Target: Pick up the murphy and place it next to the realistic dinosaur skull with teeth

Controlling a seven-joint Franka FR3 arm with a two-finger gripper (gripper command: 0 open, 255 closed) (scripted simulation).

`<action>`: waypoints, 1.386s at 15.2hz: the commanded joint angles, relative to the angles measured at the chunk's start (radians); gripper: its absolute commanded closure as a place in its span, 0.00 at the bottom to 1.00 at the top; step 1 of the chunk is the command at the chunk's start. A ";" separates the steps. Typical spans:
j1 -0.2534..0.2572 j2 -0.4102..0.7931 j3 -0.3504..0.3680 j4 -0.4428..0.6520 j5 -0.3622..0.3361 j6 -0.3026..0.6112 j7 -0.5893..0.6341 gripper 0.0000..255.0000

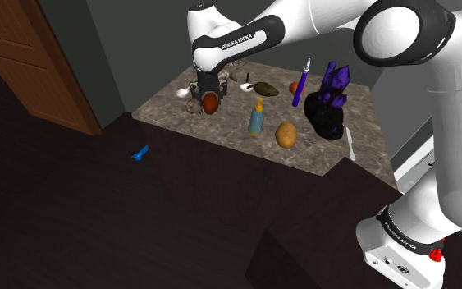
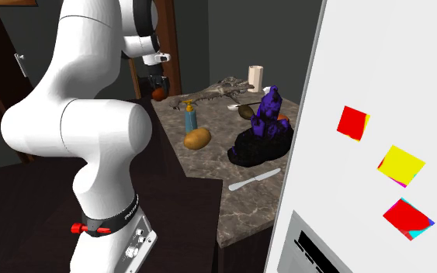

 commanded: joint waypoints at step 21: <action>0.013 0.171 -0.025 -0.016 -0.034 0.185 0.042 1.00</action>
